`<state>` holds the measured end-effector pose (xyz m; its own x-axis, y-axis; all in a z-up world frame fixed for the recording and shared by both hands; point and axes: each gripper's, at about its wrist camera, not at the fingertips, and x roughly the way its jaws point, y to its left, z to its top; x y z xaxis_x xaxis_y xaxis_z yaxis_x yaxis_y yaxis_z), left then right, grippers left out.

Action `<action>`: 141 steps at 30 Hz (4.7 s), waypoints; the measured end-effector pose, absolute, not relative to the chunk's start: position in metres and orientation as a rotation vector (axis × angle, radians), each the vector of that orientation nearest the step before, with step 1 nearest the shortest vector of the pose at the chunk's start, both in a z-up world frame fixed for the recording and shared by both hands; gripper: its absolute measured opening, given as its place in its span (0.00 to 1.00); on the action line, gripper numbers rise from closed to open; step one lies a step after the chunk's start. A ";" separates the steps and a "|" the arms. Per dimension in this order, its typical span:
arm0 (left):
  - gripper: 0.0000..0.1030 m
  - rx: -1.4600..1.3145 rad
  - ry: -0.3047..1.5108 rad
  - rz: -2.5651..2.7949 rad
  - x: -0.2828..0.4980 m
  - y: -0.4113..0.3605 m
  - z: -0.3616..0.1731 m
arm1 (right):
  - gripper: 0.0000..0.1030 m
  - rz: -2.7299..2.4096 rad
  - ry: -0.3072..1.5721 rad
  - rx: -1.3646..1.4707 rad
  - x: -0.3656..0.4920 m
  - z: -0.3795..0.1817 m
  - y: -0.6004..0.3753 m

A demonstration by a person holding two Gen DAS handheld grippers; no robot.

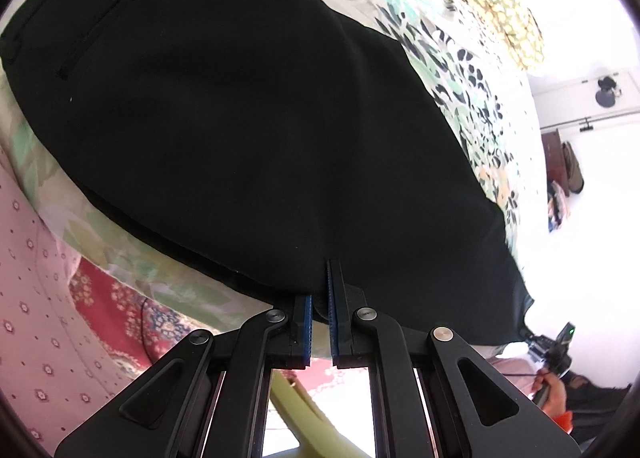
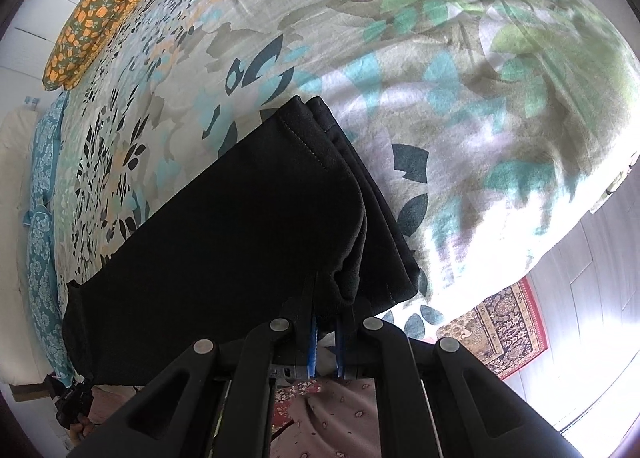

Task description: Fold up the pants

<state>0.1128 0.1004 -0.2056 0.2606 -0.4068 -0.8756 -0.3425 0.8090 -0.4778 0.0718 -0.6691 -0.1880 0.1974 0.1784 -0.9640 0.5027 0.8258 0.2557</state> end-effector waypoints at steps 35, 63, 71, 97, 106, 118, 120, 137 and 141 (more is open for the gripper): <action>0.81 -0.291 1.247 0.410 0.139 0.148 -0.195 | 0.87 -0.160 1.148 0.542 0.111 -0.206 -0.509; 0.86 -0.044 1.086 0.296 0.211 0.119 -0.228 | 1.00 -0.214 1.200 0.239 0.115 -0.218 -0.475; 0.91 -0.024 1.079 0.295 0.212 0.115 -0.229 | 1.00 -0.225 1.194 0.219 0.114 -0.218 -0.469; 0.93 -0.092 0.992 0.330 0.206 0.114 -0.193 | 1.00 -0.233 1.191 0.185 0.116 -0.220 -0.464; 0.93 0.060 0.997 0.033 0.203 0.012 -0.197 | 1.00 -0.166 1.147 0.314 0.115 -0.200 -0.482; 1.00 0.030 1.055 0.048 0.197 0.030 -0.228 | 0.90 -0.294 1.160 0.710 0.120 -0.172 -0.694; 1.00 0.029 1.051 0.051 0.196 0.030 -0.229 | 0.92 -0.320 1.123 0.631 0.114 -0.150 -0.720; 1.00 0.037 1.029 0.061 0.196 0.030 -0.231 | 0.75 0.220 1.387 0.490 0.127 -0.221 -0.693; 1.00 0.037 1.029 0.062 0.197 0.030 -0.231 | 0.56 0.227 1.429 0.505 0.130 -0.222 -0.686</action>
